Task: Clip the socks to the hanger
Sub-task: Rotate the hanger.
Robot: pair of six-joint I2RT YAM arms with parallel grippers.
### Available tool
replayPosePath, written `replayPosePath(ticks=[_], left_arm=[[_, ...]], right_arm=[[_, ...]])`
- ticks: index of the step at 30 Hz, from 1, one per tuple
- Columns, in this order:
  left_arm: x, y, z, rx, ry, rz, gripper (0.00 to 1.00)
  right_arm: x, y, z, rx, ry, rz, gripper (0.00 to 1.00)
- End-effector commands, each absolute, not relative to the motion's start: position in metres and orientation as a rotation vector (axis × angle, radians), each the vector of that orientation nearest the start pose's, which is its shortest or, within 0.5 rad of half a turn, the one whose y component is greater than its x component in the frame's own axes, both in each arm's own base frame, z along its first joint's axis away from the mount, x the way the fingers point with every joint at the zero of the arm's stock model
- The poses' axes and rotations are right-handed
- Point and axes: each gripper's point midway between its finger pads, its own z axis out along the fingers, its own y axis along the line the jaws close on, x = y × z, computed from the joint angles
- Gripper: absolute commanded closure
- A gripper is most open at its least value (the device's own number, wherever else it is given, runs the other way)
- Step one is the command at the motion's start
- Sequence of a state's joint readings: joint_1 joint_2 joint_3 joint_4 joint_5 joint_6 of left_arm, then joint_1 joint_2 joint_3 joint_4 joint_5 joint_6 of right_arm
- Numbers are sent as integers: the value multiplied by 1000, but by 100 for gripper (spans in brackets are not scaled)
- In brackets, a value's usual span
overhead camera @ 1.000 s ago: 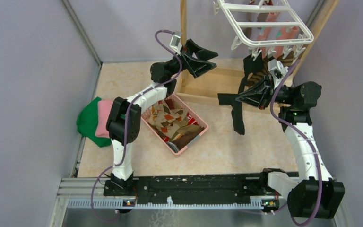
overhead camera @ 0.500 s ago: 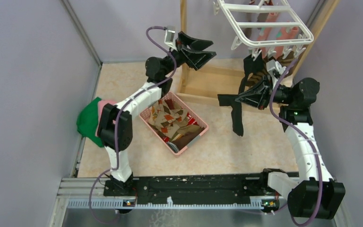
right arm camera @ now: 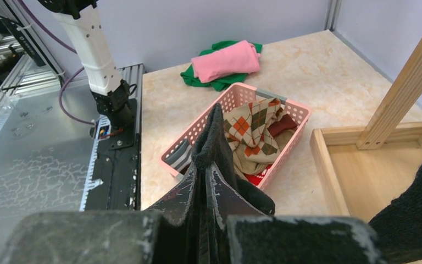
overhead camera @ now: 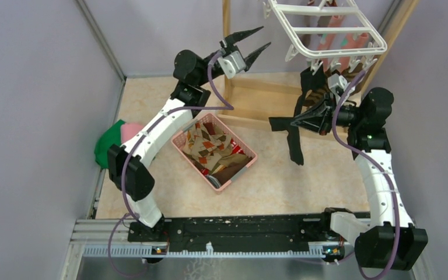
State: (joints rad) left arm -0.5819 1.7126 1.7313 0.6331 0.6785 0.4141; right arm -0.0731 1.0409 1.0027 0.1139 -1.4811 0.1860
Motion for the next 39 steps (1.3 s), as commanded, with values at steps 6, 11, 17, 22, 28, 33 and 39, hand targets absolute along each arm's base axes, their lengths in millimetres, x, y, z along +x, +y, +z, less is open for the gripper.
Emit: replayPosePath(ticks=[6, 11, 17, 22, 28, 33, 39], left_arm=[[392, -373, 538, 1056, 335, -245, 45], [392, -369, 543, 1038, 295, -185, 40], [362, -354, 524, 972, 305, -301, 39], [336, -339, 502, 929, 359, -421, 39], [309, -328, 476, 896, 445, -594, 39], [298, -327, 450, 905, 529, -706, 38], [289, -331, 427, 922, 615, -822, 37]], right_arm=[[245, 150, 369, -967, 1377, 1037, 100], [294, 131, 367, -651, 1475, 907, 100], [331, 104, 360, -357, 1557, 774, 100], [347, 60, 356, -122, 1614, 623, 100], [352, 12, 367, 16, 1602, 485, 100], [353, -14, 374, 69, 1579, 433, 100], [358, -43, 383, 107, 1546, 380, 100]])
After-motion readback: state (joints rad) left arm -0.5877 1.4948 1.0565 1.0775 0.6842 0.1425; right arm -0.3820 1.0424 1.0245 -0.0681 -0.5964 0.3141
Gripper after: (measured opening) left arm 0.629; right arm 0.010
